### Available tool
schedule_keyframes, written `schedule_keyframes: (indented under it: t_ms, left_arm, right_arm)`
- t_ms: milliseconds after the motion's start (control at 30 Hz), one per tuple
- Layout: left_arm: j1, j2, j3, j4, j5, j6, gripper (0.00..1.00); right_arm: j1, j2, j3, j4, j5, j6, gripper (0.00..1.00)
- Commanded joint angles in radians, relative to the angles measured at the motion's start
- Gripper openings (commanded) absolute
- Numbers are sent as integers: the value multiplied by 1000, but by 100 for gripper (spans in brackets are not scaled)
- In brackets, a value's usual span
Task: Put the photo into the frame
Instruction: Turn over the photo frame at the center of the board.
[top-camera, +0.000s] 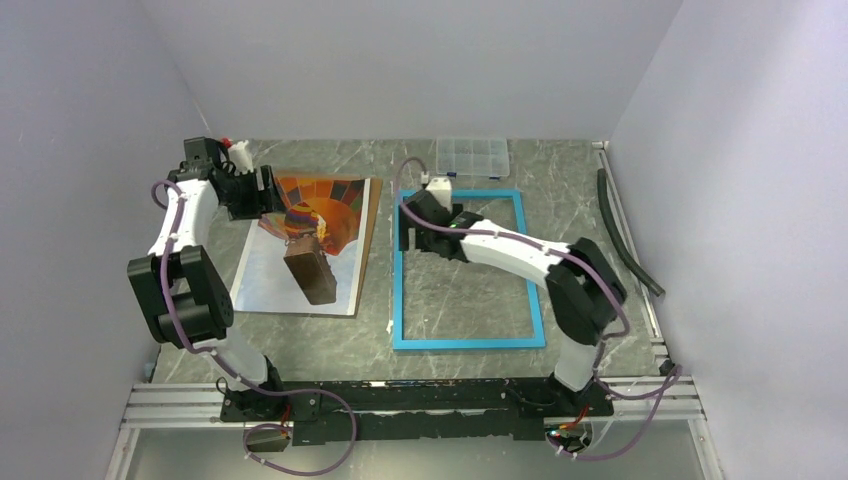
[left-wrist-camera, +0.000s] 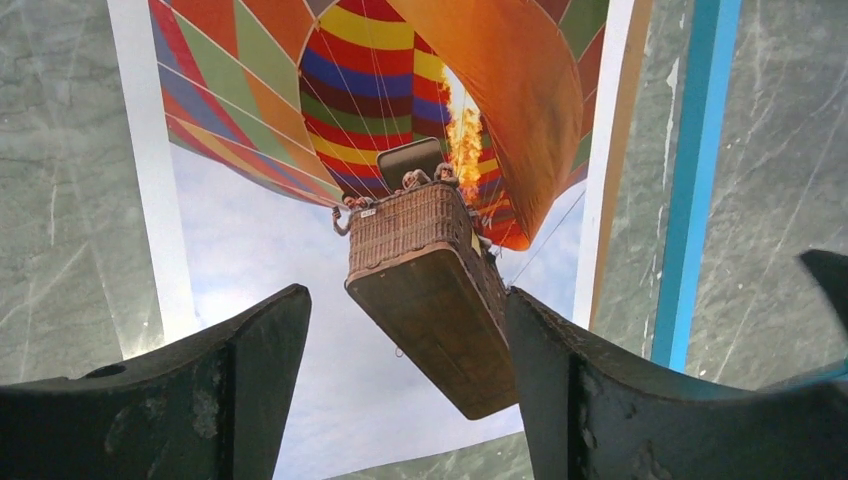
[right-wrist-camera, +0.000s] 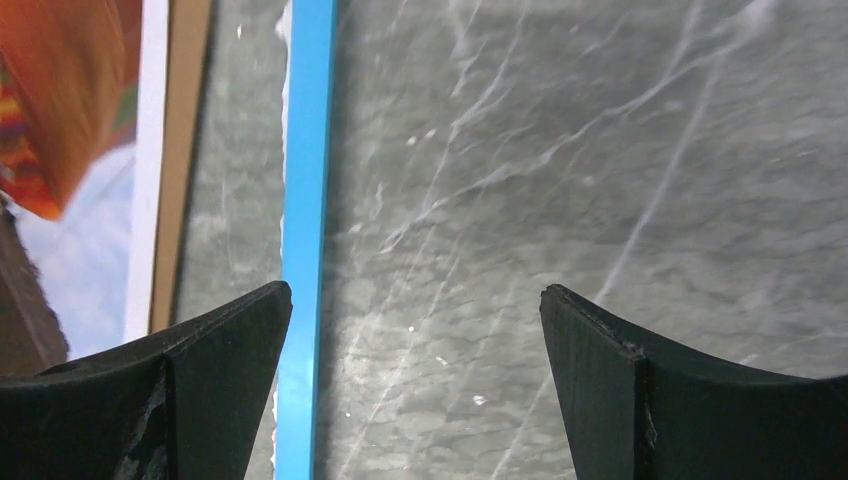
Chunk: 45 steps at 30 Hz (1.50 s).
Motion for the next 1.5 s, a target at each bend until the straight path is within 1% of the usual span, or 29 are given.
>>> schedule_keyframes:
  t_ms: [0, 67, 200, 333, 400, 467, 700, 800, 900, 967, 1067, 1133, 1167, 1333, 1467]
  left_arm:
    - [8, -14, 63, -55, 68, 10, 79]
    - [7, 0, 91, -89, 80, 13, 86]
    - [7, 22, 113, -128, 78, 25, 87]
    - [9, 21, 105, -137, 83, 36, 87]
    - [7, 20, 112, -150, 96, 43, 94]
    - [7, 18, 125, -165, 104, 48, 94]
    - [8, 32, 209, -219, 102, 53, 94]
    - [7, 22, 209, -205, 112, 55, 94]
    - [7, 36, 241, -236, 114, 67, 94]
    - [7, 43, 252, -253, 115, 74, 94]
    - [7, 33, 228, -244, 129, 75, 94]
    - [8, 26, 206, -243, 142, 82, 94]
    - [6, 24, 197, -245, 147, 88, 94]
    - [3, 8, 171, -258, 132, 119, 94]
    - [-1, 4, 169, -292, 145, 152, 94]
  right_arm:
    - [61, 119, 137, -108, 58, 26, 100]
    - [92, 172, 192, -123, 66, 18, 100]
    - [120, 234, 242, -118, 46, 16, 99]
    - [132, 287, 275, -134, 38, 43, 94]
    - [134, 302, 278, -134, 40, 50, 91]
    - [135, 315, 286, -132, 37, 45, 87]
    - [137, 383, 306, -112, 25, 35, 80]
    - [137, 413, 320, -124, 11, 43, 70]
    - [137, 416, 317, -126, 8, 53, 62]
    - [137, 404, 296, -107, -1, 62, 55]
    - [137, 389, 295, -109, -9, 83, 38]
    - [138, 368, 325, -133, -8, 95, 23]
    - [138, 353, 335, -143, -6, 102, 18]
    - [143, 251, 380, -194, -6, 172, 10]
    - [146, 201, 462, -263, -31, 251, 6]
